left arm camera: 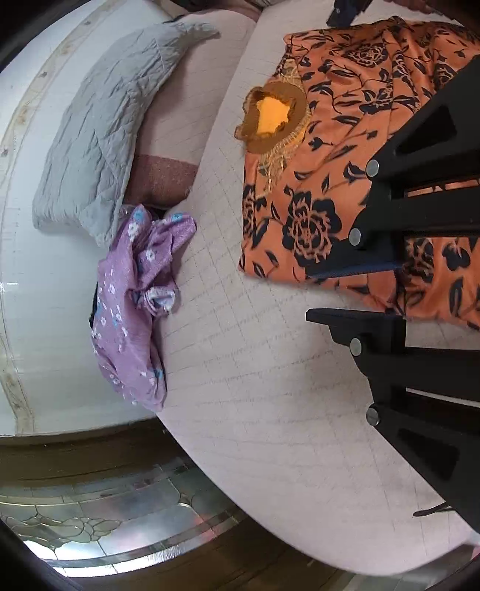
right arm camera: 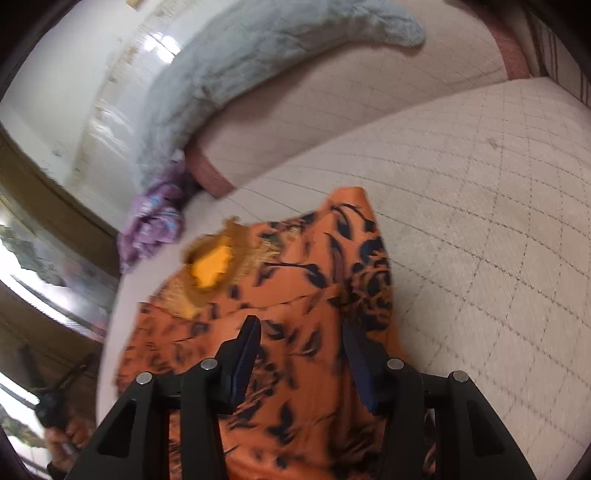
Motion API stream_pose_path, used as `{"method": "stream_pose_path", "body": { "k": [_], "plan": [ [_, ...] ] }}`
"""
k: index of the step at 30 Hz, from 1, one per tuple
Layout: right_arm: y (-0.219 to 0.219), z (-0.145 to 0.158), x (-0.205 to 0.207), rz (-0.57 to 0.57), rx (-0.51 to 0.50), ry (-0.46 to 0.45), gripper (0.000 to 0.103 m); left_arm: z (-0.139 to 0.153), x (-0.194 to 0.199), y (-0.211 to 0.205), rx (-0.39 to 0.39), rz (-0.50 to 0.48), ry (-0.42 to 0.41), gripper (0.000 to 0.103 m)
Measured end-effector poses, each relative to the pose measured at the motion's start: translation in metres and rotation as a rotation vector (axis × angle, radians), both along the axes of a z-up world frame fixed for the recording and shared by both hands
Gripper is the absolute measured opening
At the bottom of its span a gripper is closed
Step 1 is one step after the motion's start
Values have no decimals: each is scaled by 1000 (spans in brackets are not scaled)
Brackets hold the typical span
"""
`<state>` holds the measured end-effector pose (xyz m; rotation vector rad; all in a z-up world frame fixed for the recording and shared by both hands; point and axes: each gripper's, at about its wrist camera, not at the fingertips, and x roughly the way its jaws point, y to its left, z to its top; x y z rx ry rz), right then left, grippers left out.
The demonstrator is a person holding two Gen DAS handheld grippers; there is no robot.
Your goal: Fold small clothes
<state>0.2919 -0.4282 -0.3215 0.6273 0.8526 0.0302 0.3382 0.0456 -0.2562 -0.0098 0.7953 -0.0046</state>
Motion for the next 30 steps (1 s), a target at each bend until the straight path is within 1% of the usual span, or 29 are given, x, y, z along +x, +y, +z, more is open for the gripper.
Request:
{"method": "stream_pose_path", "body": {
  "k": [1,2,3,4,6,7,8,9,10,11,12,14,15,17,19,20,21,22,23,24,25,26,27,28,30],
  "plan": [
    [-2,-6,3,-16,-6,17,49,-2,0,-5,1,-16,-12,21],
    [-5,-12,6,-22,-3,24,50,-5,2,-10,8,-31,-12,28],
    [-6,-15,8,-20,-3,23,50,-7,6,-15,16,-40,-2,55],
    [-6,-16,9,-19,-7,18,50,-11,12,-20,23,-41,10,74],
    [-2,-18,13,-6,-26,8,50,-17,19,-22,9,-31,1,74],
    [0,-17,15,7,-31,10,50,-24,24,-24,5,-36,15,74],
    [5,-17,19,28,-36,12,48,-32,27,-27,10,-52,40,70],
    [9,-17,21,39,-52,13,44,-46,32,-32,41,-72,96,50],
    [16,-15,22,55,-89,8,20,-57,35,-35,81,-63,143,27],
    [22,-12,24,74,-118,7,11,-66,37,-35,116,-48,177,26],
    [28,-8,25,86,-154,1,10,-66,33,-36,131,-43,143,26],
    [38,7,21,100,-218,-28,8,-62,28,-44,194,-59,138,15],
    [42,17,19,101,-237,-51,8,-59,24,-48,225,-67,119,10],
    [45,36,11,85,-272,-120,8,-59,22,-48,222,-62,118,10],
    [39,43,7,44,-292,-146,8,-60,22,-45,202,-47,131,11],
    [33,40,7,14,-295,-132,8,-60,21,-45,211,-38,126,12],
    [28,33,9,-5,-305,-106,8,-59,19,-48,238,-31,111,13],
    [23,22,13,-21,-326,-64,8,-59,17,-50,255,-33,104,14],
    [18,7,18,-35,-346,-3,8,-58,16,-51,275,-39,100,16],
    [15,-7,23,-26,-330,52,10,-58,13,-53,300,-45,95,21],
    [11,-11,22,-31,-301,53,11,-57,12,-54,308,-47,93,27],
    [8,-5,19,-45,-281,41,13,-55,10,-52,310,-43,89,30],
    [6,2,19,-53,-263,53,14,-53,9,-50,300,-35,83,36],
    [4,10,17,-63,-247,48,15,-49,8,-47,278,-27,73,40],
    [0,29,5,-106,-244,-12,28,-41,3,-42,240,-19,48,45]
  ]
}}
